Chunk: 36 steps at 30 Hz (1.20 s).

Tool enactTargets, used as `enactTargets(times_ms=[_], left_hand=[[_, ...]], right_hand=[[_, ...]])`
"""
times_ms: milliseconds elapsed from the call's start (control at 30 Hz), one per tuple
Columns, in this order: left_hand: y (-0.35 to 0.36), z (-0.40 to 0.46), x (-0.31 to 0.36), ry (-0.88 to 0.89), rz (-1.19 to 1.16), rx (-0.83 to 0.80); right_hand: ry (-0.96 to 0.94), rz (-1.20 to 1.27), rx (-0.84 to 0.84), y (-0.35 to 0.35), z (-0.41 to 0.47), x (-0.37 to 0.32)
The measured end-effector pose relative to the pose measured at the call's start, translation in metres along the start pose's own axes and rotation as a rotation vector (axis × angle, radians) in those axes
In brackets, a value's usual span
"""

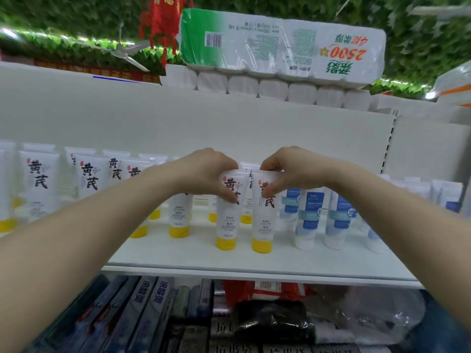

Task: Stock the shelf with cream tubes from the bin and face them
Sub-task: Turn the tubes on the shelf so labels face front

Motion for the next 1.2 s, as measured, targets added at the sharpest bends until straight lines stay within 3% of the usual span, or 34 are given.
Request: enactTargets(times_ms=[1200], left_hand=[[0.004, 0.014, -0.028, -0.089, 0.006, -0.103]], right_hand=[[-0.005, 0.056, -0.013, 0.011, 0.033, 0.002]])
Point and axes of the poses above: each hand's wrist, its own z-axis towards the middle knuckle, its own y-axis out of the palm, x = y × z, the point moved 6 cm from there along z, towards the middle knuckle, and after that the axes turned 9 degrees about y, right-handed, at the moved point
